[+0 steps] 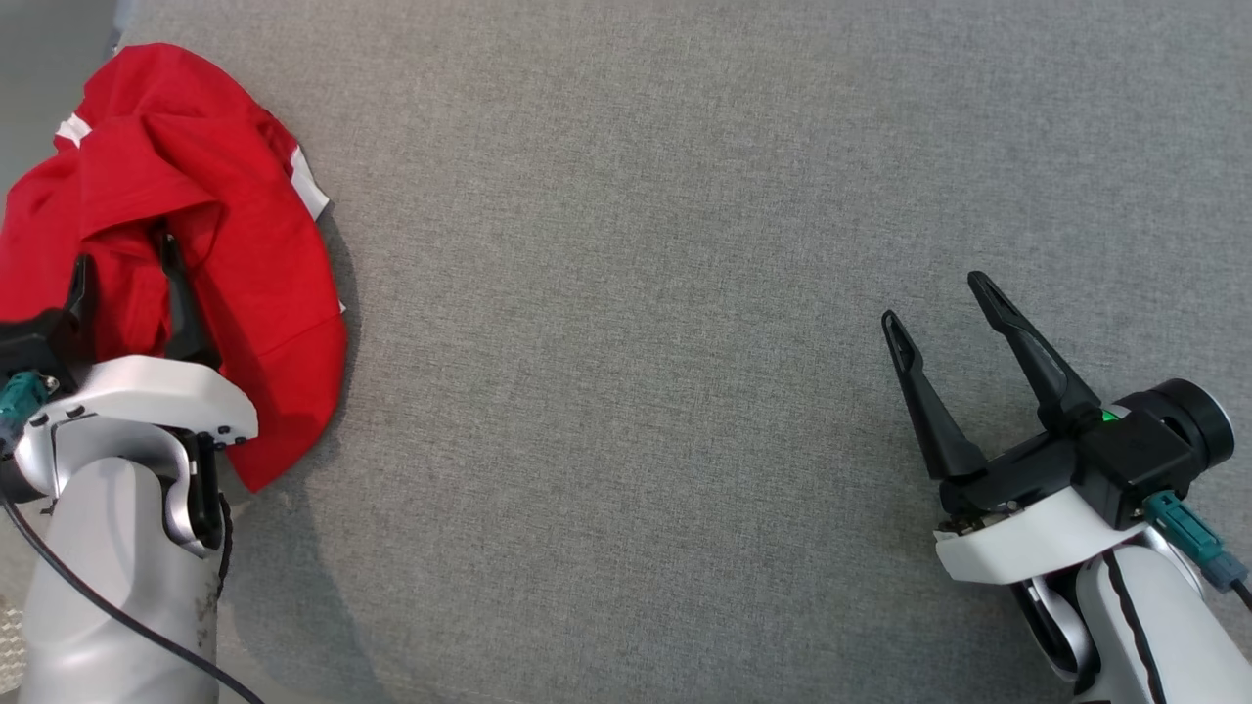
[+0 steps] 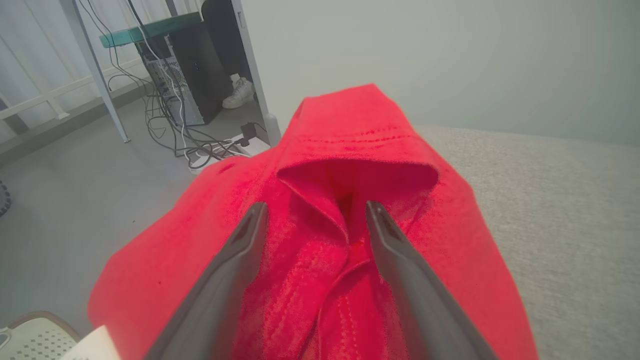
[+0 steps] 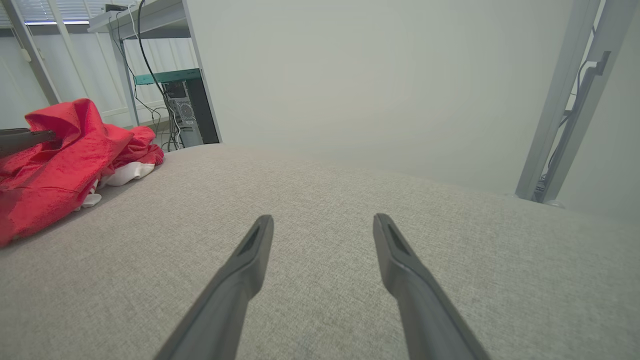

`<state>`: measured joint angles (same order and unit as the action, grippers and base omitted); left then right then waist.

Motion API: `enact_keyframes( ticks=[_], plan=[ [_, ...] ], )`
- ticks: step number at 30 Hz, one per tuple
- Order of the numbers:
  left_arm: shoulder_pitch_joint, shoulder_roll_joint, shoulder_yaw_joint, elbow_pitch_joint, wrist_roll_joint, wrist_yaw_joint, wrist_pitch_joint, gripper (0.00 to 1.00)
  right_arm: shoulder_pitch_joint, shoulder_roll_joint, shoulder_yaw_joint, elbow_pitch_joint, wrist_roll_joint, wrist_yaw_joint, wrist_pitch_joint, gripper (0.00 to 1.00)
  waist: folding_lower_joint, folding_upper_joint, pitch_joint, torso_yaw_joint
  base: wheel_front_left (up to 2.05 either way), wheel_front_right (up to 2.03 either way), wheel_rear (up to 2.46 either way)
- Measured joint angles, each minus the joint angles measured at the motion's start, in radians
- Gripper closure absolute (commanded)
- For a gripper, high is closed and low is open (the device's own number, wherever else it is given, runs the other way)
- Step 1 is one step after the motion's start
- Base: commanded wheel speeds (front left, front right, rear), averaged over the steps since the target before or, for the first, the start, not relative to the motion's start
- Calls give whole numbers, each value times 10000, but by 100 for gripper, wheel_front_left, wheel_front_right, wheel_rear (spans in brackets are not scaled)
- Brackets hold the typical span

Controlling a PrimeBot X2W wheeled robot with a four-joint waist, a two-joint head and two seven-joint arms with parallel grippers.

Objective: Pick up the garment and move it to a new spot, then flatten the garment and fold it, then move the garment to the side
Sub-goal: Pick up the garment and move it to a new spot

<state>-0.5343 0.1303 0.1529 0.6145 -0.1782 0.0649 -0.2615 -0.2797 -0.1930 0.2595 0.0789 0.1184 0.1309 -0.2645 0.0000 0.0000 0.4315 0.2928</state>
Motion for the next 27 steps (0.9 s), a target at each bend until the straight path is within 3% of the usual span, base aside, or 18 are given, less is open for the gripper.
enact_keyframes(
  ticks=[5,6,7,8,9,17,27],
  plan=[
    [-941,339,19,1243,-184,-155,336,0,-90,-44,-50,-35,-12,2,0,0,0,0,263,1,0,0,0],
    [-1067,401,-21,1402,-176,-215,405,4,-89,-44,-46,-44,-15,2,0,0,0,0,295,4,0,0,0],
    [-1174,422,-33,1544,-201,-268,483,44,-89,-42,-52,-52,-23,0,0,0,0,0,326,7,0,0,0],
    [-1278,424,-44,1682,-242,-328,548,75,-89,-42,-59,-50,-25,2,0,0,0,0,352,11,0,0,0],
    [-1358,441,-73,1733,-253,-345,531,100,-89,-44,-65,-48,-25,0,0,0,0,0,369,12,0,0,0],
    [-1672,662,-27,1195,-278,-372,127,100,-81,77,-119,117,63,0,2,0,0,0,83,13,0,0,0],
    [-1250,460,318,-1503,-928,-447,328,100,-56,589,21,405,251,2,0,0,0,0,-948,24,0,0,0]
  ],
)
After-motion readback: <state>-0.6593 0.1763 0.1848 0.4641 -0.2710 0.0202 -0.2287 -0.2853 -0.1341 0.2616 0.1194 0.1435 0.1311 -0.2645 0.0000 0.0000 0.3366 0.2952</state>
